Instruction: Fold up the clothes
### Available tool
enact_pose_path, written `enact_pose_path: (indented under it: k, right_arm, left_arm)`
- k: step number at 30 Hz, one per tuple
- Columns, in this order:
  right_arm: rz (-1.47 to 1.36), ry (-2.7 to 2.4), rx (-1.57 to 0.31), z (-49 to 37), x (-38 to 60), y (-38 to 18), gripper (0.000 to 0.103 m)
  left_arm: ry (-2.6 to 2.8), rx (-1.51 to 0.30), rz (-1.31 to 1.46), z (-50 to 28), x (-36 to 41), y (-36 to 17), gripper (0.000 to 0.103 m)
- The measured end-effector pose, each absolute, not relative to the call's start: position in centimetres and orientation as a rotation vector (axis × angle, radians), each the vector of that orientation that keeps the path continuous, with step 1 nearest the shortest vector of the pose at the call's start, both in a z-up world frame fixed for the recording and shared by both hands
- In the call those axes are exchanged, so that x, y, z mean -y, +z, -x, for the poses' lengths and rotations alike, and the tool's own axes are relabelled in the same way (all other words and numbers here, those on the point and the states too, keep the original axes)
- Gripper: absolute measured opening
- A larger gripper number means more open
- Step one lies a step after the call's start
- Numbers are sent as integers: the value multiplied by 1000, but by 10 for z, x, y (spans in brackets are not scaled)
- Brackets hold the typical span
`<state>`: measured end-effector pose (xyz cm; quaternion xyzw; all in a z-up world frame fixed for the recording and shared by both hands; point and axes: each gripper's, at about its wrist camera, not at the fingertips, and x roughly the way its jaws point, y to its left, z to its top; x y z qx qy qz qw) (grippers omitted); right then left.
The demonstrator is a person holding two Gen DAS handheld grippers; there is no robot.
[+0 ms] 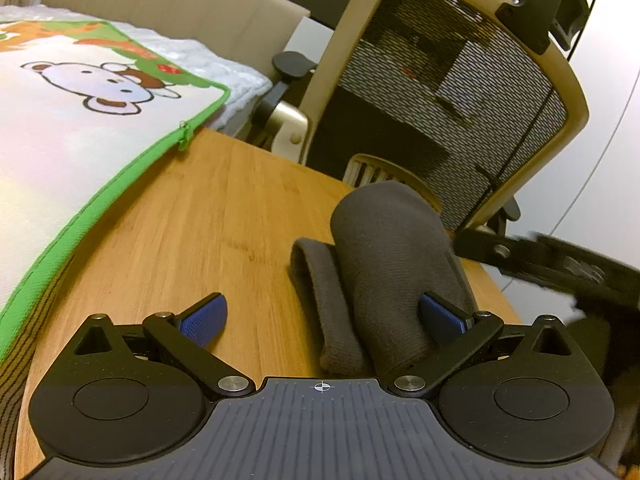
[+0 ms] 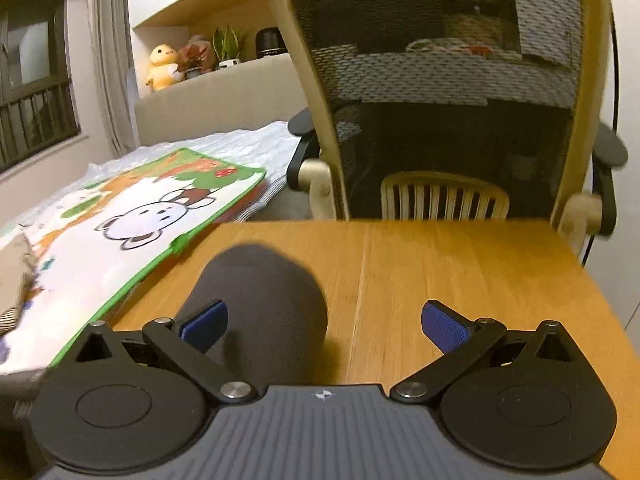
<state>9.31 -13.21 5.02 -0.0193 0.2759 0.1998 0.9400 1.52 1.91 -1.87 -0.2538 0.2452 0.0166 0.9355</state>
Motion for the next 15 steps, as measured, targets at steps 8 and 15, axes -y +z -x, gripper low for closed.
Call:
enact_pose_path:
  k: [8,15]
  right_arm:
    - [95,386,-624,-110,119,37,103]
    - [22,393,-539,-49,161,26,103]
  left_arm:
    - [45,-496,523,-17,-21,-19,103]
    - [41,-500,514,-19,-20,-19,103]
